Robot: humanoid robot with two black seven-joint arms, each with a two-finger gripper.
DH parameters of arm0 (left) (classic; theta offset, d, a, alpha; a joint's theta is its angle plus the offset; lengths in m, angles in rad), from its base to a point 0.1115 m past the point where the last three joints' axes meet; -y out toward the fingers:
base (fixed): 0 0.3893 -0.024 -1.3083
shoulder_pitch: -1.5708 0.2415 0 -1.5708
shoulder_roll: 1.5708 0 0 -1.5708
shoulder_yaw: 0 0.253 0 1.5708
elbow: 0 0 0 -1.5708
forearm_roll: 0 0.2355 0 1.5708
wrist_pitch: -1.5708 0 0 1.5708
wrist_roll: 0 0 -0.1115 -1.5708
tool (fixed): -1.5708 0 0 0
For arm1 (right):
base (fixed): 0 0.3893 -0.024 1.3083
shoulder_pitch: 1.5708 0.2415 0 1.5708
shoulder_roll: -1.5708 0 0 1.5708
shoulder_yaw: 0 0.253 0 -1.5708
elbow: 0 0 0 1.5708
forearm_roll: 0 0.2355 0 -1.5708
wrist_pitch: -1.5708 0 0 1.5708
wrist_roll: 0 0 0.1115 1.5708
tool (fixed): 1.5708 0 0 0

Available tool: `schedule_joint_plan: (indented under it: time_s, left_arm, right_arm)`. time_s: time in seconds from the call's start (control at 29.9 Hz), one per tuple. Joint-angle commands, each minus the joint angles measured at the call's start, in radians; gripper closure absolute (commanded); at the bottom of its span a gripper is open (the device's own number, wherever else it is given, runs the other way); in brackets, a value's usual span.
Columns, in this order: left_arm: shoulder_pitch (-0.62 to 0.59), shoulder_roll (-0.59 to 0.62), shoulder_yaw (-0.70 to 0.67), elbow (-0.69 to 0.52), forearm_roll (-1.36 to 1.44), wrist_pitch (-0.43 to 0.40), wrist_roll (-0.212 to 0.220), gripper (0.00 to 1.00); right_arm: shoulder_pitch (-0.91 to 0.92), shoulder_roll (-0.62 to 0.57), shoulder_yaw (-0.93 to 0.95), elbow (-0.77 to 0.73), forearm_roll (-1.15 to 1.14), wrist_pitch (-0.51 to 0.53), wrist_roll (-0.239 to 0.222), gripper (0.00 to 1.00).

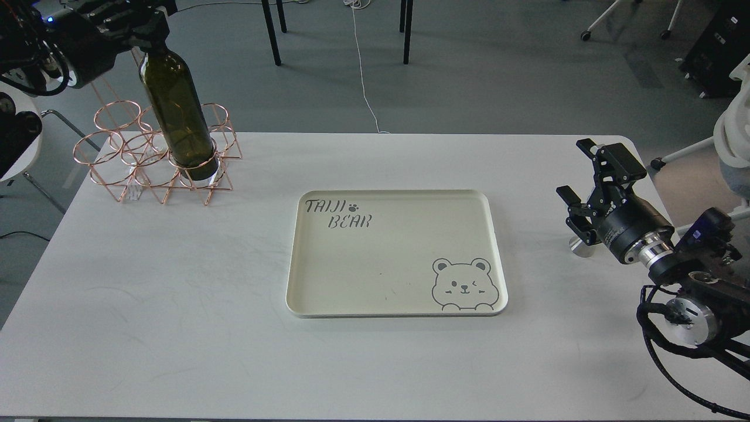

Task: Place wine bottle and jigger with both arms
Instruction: 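Lower the bottle into a slot of the copper wine rack, then settle the bottle upright in the rack slot with the left gripper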

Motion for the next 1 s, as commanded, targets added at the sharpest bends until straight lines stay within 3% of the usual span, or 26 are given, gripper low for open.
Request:
schedule_joint_plan:
  time_s: [0.0, 0.27, 0.57, 0.97]
  left_arm:
    - [0.000, -0.007, 0.033, 0.017, -0.036, 0.032, 0.000, 0.85]
    - [0.001, -0.007, 0.146, 0.023, -0.148, 0.049, 0.000, 0.80]
    - [0.014, -0.007, 0.151, 0.023, -0.150, 0.056, 0.000, 0.71]
    - [0.044, -0.023, 0.153, 0.023, -0.152, 0.053, 0.000, 0.67]
  right_arm:
    - [-0.002, 0.000, 0.001, 0.000, 0.000, 0.000, 0.000, 0.01]
    - [-0.005, 0.002, -0.001, 0.000, -0.001, 0.000, 0.000, 0.01]
    - [-0.013, 0.002, -0.002, 0.000, -0.001, 0.000, 0.000, 0.01]
    - [-0.017, 0.002, 0.001, 0.000, -0.001, 0.000, 0.000, 0.01]
